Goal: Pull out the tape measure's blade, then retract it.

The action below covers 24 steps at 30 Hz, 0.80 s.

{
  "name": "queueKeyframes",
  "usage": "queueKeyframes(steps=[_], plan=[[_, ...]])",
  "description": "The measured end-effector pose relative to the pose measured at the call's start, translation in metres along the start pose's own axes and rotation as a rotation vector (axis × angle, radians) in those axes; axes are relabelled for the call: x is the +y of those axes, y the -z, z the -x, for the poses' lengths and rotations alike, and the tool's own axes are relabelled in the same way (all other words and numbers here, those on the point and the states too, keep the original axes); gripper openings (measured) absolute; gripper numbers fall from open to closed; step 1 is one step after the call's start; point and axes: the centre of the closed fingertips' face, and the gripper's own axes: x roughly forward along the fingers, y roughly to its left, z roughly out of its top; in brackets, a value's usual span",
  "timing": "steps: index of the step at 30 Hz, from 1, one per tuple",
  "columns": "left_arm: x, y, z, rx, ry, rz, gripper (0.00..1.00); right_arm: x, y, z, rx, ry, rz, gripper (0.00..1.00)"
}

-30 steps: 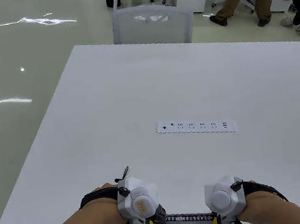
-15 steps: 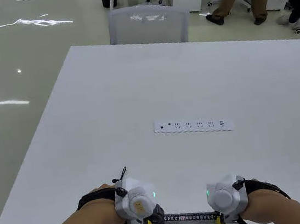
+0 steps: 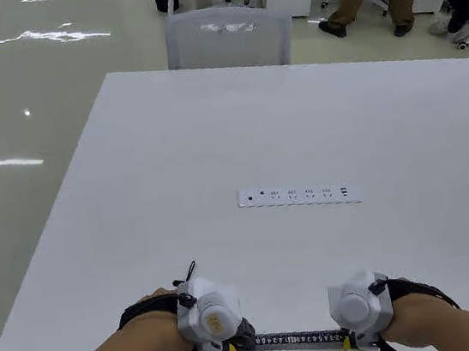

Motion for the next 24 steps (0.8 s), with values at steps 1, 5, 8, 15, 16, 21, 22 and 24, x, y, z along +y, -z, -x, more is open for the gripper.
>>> queueKeyframes(steps=[1, 5, 8, 15, 16, 21, 22, 24], plan=[[0.0, 0.001, -0.001, 0.0, 0.001, 0.0, 0.3, -0.001, 0.003, 0.0, 0.002, 0.0, -0.001, 0.11], [0.0, 0.0, 0.0, 0.001, 0.001, 0.0, 0.3, -0.001, 0.006, 0.0, 0.002, 0.0, -0.006, 0.11], [0.001, 0.001, -0.001, 0.003, 0.0, 0.0, 0.3, -0.001, 0.008, 0.002, 0.005, -0.001, -0.006, 0.11], [-0.001, 0.0, 0.001, 0.004, -0.001, -0.001, 0.3, -0.002, 0.014, 0.003, 0.004, -0.003, -0.004, 0.11], [-0.001, 0.0, 0.0, 0.004, 0.0, -0.001, 0.3, -0.001, 0.014, 0.004, 0.007, -0.004, -0.003, 0.11], [-0.001, 0.0, 0.001, 0.002, 0.0, 0.001, 0.3, 0.0, 0.017, 0.008, 0.013, -0.004, -0.003, 0.11], [-0.001, 0.0, 0.001, 0.002, -0.001, 0.001, 0.3, 0.0, 0.018, 0.008, 0.015, -0.004, -0.004, 0.11], [-0.002, -0.001, 0.001, 0.003, 0.0, 0.0, 0.3, -0.001, 0.021, 0.008, 0.02, -0.004, -0.001, 0.11]])
